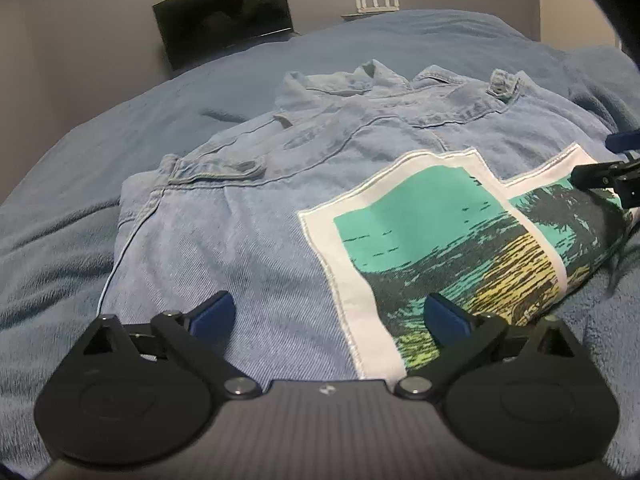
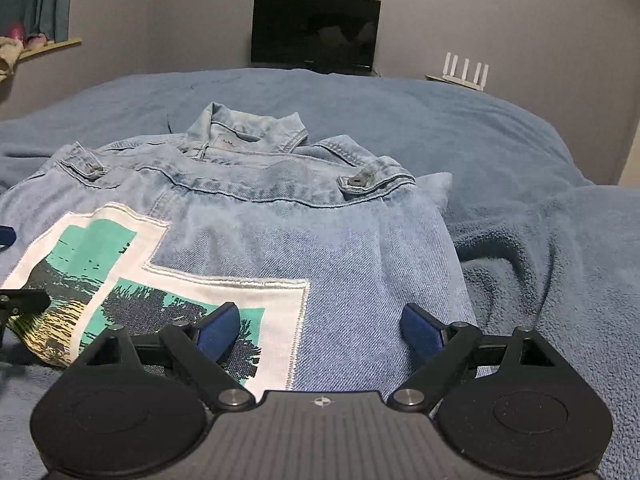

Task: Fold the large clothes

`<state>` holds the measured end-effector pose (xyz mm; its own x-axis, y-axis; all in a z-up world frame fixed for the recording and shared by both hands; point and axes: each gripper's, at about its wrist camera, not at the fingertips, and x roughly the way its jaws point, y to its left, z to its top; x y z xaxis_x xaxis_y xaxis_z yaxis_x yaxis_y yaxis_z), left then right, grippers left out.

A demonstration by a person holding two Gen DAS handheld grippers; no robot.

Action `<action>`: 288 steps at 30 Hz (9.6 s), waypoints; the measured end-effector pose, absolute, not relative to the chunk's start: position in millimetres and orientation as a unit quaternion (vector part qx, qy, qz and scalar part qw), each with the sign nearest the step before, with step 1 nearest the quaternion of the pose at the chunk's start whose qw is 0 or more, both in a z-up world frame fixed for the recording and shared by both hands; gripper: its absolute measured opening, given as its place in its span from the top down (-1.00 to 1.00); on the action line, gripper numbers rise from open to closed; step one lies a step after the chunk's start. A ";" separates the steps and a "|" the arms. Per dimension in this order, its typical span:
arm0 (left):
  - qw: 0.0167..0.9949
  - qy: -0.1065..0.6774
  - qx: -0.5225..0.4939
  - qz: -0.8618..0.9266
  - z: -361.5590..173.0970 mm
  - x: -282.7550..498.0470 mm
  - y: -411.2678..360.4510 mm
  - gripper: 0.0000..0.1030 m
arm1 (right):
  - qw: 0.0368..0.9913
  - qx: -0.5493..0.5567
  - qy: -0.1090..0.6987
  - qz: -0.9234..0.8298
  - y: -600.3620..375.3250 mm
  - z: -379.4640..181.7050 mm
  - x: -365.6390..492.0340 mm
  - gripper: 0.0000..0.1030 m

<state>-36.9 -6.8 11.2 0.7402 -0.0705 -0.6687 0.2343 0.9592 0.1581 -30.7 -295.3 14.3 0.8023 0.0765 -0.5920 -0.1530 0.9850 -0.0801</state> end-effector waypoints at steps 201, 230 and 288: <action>0.924 0.329 -0.146 -0.130 95.5 -35.7 154.2 -0.17 | 0.938 -0.012 0.183 0.295 -147.8 48.2 20.8 -0.17; 0.848 0.469 -0.215 -0.120 48.3 -39.0 172.1 -0.73 | 0.867 0.207 0.336 0.305 -216.0 16.1 13.1 -0.54; 0.818 0.433 -0.254 -0.282 15.9 125.4 31.6 0.37 | 0.898 0.161 0.241 0.332 -274.2 108.9 334.5 -0.06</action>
<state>125.4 31.6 15.9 0.4671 -0.6806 -0.5645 0.2408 0.7122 -0.6594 334.5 -274.2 108.9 0.6635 0.6733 -0.3263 -0.5182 0.7281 0.4487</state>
